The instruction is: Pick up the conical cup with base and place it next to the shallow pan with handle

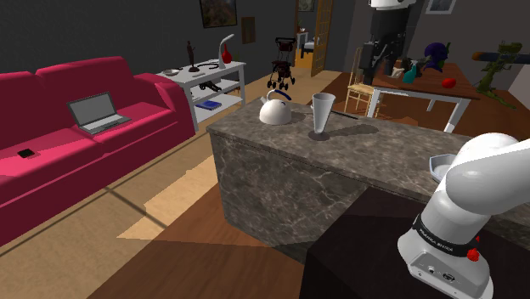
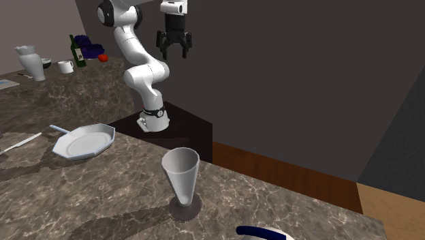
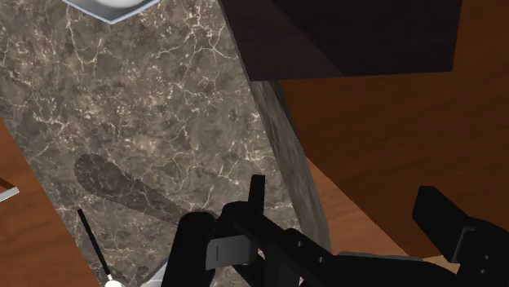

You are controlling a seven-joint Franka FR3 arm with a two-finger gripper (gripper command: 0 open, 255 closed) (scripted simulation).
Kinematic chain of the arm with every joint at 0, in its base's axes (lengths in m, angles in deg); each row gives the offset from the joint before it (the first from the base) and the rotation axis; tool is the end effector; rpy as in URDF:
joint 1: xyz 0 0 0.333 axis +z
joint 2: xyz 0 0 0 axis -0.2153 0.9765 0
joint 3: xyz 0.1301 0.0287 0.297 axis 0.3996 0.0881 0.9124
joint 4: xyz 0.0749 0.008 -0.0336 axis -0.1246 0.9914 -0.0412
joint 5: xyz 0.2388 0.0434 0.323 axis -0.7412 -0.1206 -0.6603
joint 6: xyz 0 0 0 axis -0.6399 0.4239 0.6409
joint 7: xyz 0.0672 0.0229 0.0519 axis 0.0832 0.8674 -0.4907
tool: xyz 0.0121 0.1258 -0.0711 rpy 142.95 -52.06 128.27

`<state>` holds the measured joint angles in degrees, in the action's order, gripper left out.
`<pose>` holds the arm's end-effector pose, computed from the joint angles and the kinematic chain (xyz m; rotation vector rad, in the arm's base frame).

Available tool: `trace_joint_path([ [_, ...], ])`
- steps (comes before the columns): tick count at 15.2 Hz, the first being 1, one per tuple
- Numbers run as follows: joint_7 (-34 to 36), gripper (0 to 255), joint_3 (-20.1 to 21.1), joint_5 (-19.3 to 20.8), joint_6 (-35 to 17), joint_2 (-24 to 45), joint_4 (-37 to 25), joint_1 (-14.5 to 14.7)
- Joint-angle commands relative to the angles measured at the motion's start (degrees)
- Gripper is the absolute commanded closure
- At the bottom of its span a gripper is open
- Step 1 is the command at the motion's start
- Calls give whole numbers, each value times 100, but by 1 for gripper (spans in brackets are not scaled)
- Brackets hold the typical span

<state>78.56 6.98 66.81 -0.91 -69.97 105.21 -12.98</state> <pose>0.2913 -0.0085 0.5951 3.0315 -0.1694 -0.0482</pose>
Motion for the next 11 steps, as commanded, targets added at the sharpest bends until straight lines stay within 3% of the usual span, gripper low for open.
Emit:
trace_joint_path([
  [1,0,0,0,0,0,0,0,0],
  [11,-259,0,-435,367,-1269,1844,-463,-231],
])
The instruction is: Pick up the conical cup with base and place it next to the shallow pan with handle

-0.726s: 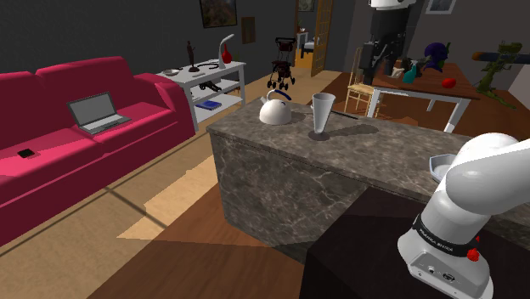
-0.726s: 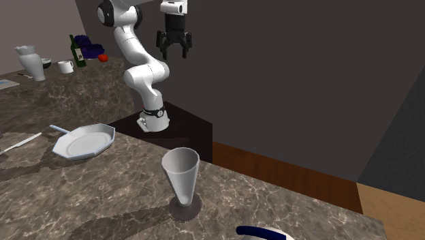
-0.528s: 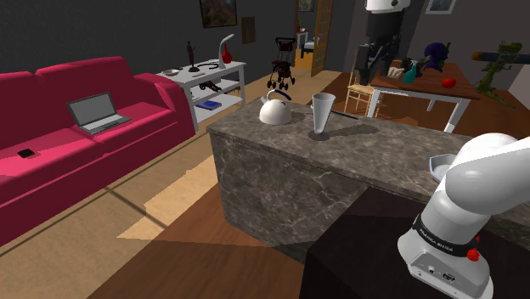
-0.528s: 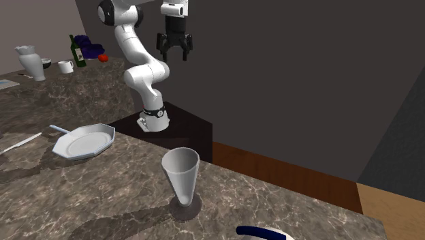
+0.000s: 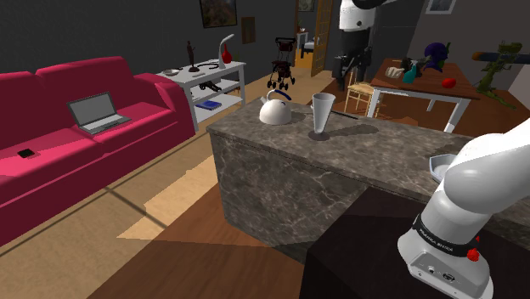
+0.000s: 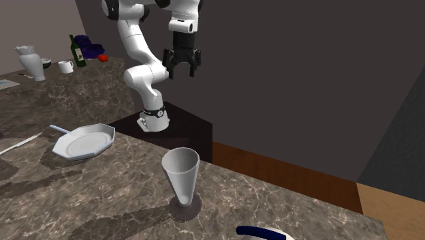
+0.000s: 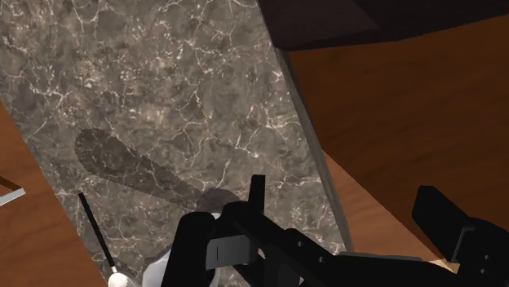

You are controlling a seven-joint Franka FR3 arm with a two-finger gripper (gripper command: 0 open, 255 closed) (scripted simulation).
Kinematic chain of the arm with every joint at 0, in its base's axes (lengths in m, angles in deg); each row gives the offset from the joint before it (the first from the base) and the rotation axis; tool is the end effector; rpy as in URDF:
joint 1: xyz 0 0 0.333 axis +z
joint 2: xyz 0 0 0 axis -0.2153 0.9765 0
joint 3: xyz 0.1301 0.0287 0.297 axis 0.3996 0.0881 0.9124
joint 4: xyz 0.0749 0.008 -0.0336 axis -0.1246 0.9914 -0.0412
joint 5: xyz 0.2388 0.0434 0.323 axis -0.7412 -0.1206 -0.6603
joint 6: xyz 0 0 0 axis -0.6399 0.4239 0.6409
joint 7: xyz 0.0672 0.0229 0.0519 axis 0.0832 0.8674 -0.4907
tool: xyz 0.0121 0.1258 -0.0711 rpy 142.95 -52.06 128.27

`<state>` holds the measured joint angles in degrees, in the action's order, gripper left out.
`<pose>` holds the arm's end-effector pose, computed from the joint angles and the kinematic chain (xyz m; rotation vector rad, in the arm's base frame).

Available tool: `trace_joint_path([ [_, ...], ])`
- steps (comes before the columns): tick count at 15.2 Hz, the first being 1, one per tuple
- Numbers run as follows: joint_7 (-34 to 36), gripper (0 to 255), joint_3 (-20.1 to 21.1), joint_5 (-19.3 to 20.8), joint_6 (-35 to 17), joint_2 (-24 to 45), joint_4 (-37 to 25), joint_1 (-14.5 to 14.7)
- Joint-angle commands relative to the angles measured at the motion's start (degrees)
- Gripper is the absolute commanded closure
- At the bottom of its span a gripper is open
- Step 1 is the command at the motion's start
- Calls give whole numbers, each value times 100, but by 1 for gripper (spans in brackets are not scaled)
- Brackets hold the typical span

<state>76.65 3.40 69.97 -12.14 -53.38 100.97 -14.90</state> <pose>0.3919 -0.0557 0.5468 3.0102 -0.2096 -0.0870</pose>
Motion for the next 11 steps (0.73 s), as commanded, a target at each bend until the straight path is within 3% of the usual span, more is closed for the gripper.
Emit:
trace_joint_path([
  [1,-93,0,-116,75,-250,386,-126,-61],
  [11,-368,0,-468,161,-987,2485,-1395,-267],
])
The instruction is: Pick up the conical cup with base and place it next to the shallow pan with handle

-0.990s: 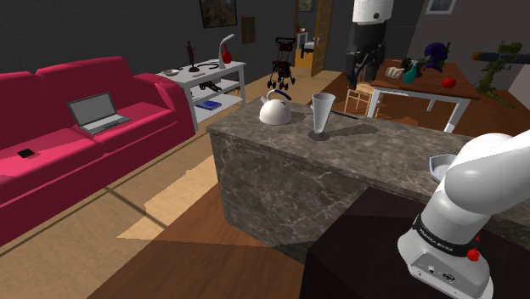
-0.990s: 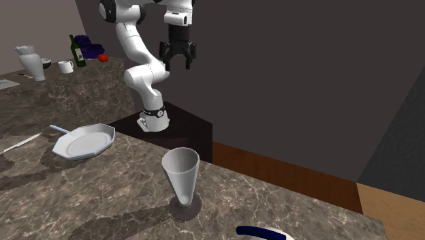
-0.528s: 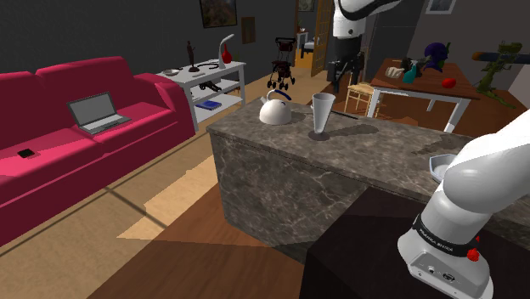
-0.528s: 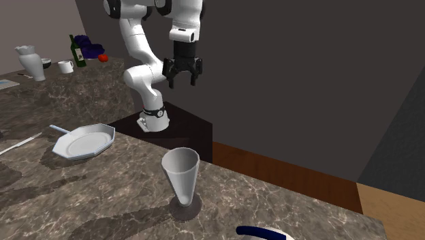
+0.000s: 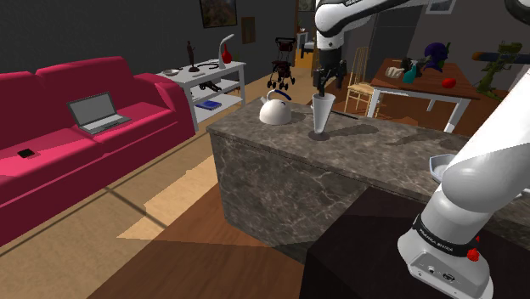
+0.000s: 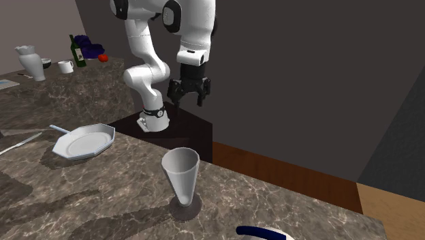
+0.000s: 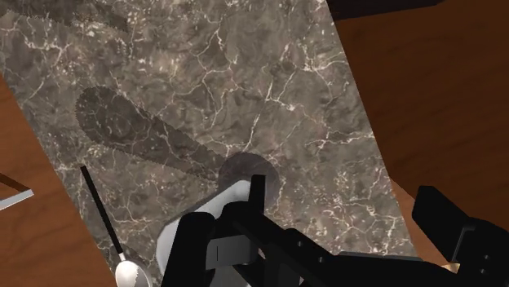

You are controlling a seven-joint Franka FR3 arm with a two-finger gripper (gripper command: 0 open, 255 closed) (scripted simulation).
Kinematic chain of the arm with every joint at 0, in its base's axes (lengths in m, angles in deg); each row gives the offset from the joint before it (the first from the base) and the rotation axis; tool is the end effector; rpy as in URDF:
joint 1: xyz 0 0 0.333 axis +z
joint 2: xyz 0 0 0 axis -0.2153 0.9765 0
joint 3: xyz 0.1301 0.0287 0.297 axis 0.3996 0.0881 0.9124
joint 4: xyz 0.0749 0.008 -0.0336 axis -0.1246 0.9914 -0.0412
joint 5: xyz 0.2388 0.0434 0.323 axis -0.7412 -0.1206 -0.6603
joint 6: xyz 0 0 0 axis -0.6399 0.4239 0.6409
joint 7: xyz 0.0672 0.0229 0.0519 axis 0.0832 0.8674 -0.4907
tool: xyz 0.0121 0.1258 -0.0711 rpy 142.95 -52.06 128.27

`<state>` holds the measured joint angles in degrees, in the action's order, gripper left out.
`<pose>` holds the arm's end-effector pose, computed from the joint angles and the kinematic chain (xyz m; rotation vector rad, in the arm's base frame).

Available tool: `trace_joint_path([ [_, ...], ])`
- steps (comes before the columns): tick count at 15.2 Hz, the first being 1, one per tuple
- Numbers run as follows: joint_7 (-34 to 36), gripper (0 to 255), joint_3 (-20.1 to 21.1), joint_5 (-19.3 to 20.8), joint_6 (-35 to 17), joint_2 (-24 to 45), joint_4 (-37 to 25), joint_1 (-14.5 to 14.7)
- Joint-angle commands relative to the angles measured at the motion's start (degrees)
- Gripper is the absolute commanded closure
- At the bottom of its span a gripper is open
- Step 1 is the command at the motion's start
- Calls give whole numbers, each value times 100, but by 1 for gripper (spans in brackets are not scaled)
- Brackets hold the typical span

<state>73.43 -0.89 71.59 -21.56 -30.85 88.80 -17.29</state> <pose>0.5092 -0.1270 0.4812 2.9821 -0.2575 -0.1312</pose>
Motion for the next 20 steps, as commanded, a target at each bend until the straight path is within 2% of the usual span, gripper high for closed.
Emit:
trace_joint_path([
  [1,-77,0,-68,-9,-86,450,-346,-51],
  [11,-411,0,-265,-199,-110,2739,-2520,-360],
  [20,-395,0,-281,-186,-668,2796,-2024,-408],
])
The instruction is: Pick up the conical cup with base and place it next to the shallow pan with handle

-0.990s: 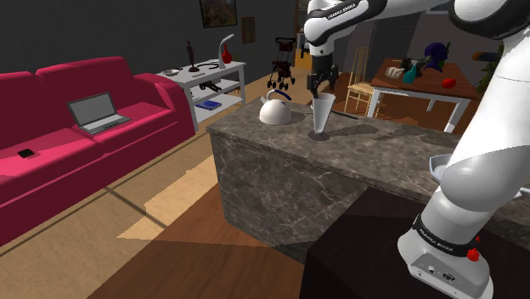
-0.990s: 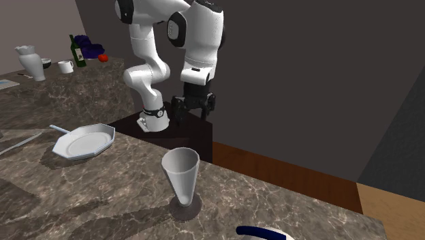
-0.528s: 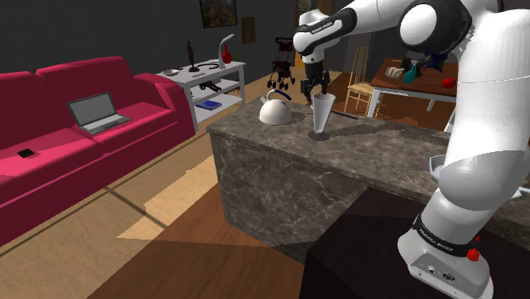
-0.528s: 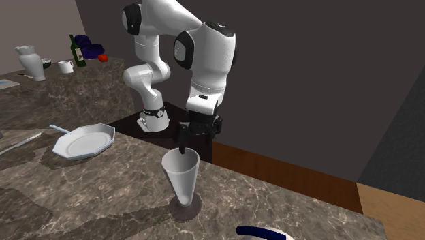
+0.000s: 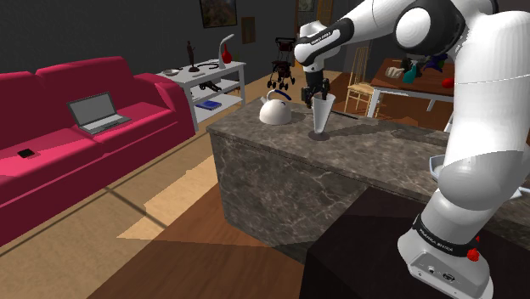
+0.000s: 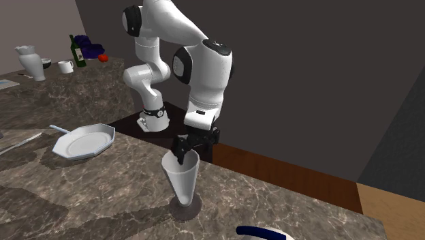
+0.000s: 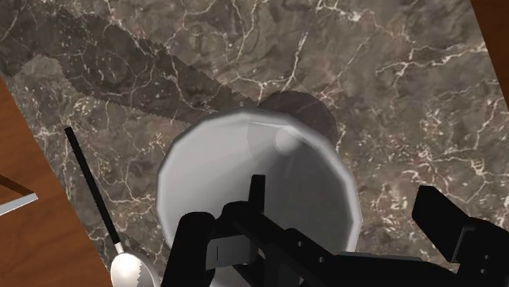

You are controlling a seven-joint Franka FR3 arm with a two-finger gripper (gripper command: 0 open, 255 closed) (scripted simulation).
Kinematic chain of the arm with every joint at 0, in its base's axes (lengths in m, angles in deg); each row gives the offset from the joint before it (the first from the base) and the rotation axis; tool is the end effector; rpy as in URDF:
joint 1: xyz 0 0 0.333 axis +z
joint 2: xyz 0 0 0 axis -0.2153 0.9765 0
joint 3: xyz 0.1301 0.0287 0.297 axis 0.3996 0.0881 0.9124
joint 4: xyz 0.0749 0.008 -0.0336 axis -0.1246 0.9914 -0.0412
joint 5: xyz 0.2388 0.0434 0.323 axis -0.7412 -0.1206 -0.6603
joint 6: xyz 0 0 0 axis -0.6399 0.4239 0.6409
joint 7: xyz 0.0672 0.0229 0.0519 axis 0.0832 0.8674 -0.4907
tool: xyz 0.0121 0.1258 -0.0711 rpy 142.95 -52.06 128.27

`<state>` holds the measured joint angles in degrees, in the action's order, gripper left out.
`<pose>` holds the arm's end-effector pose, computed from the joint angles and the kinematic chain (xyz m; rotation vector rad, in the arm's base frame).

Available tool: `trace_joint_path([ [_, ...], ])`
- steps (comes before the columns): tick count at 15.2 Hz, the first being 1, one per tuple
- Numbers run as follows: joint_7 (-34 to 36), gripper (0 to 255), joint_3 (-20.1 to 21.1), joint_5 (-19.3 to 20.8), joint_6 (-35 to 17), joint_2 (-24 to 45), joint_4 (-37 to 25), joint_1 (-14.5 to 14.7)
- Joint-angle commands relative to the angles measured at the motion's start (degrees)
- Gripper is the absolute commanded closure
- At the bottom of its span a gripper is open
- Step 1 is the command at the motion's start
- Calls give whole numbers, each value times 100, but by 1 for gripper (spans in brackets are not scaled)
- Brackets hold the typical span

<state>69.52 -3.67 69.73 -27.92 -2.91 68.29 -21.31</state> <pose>0.6287 -0.2141 0.3725 2.9497 -0.3079 -0.1808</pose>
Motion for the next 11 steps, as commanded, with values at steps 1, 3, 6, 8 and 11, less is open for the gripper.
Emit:
trace_joint_path([
  [1,-4,0,-3,0,-32,2,26,-6],
  [3,-4,0,-3,0,-32,2,26,-6],
  [6,-4,0,-3,0,-31,2,25,-6],
  [8,-4,255,-3,0,-31,2,25,-6],
  [11,-4,255,-3,0,-31,2,25,-6],
])
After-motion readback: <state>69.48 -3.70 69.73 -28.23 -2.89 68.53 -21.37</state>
